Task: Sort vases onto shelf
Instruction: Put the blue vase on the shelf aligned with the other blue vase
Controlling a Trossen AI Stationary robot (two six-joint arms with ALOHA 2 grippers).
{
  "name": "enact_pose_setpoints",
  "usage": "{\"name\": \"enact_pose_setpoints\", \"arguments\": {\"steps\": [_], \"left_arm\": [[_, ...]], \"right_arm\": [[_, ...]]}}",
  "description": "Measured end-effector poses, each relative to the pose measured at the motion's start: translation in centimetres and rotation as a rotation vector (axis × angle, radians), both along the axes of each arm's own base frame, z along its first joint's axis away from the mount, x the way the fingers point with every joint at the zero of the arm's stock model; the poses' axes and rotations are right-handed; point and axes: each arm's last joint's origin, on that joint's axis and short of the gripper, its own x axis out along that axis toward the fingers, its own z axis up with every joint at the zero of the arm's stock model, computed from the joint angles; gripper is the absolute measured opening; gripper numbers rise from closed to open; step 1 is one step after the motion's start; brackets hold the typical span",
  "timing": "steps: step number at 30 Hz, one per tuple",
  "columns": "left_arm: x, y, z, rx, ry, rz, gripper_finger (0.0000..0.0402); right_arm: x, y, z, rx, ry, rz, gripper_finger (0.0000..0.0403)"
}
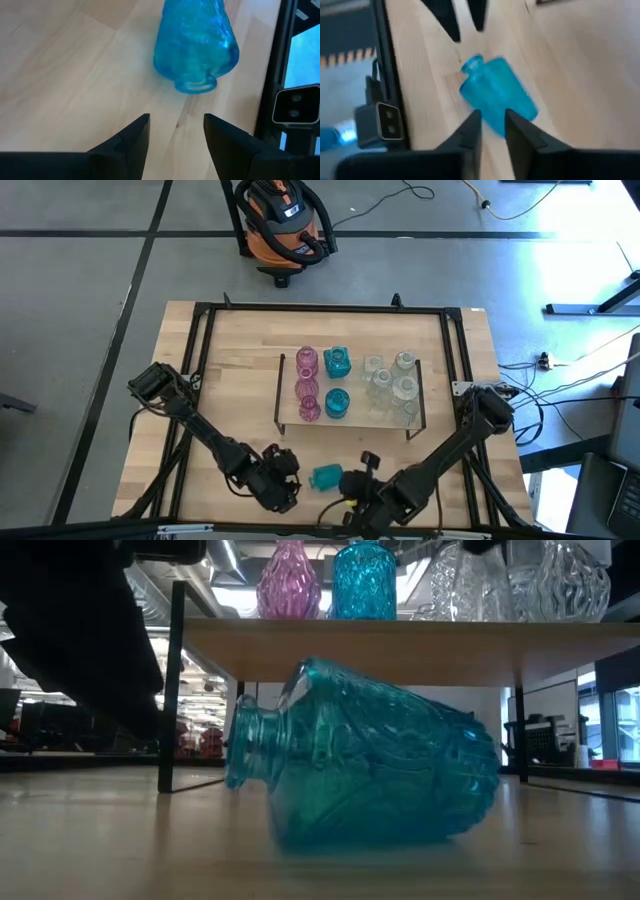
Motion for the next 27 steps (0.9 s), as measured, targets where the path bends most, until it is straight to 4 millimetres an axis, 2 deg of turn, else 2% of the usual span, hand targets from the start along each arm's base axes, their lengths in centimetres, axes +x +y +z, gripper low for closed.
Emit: {"name": "enact_pose_setpoints", "arguments": {"steps": [5,11,15,19,22,27], "left_arm": [[0.4,0.4,0.1,0.009,-0.011,-0.008,0.0180],[0.9,0.9,0.1,0.003,-0.016,0.012,0.0180],[1.0,0.9,0.2,-0.012,-0.029,0.019,0.0180],[0.9,0.5,0.3,-0.025,-0.037,0.017,0.0180],[0.7,0.3,0.3,-0.035,-0.038,0.026,0.0180],[0.3,-0.1,0.3,-0.031,-0.061,0.076,0.0180]], "right_arm": [[1.5,-1.2,-0.2,-0.109,0.038,0.208,0.0144],[4.3,-4.1,-1.6,0.001,0.174,0.394,0.0248],[5.2,-5.0,-2.5,0.015,0.224,0.519,0.0306],[5.3,-4.8,-3.3,0.069,0.271,0.633,0.0350],[4.9,-4.2,-3.6,0.102,0.298,0.681,0.0368],[4.7,-2.2,-3.3,0.075,0.182,0.751,0.0375]]}}
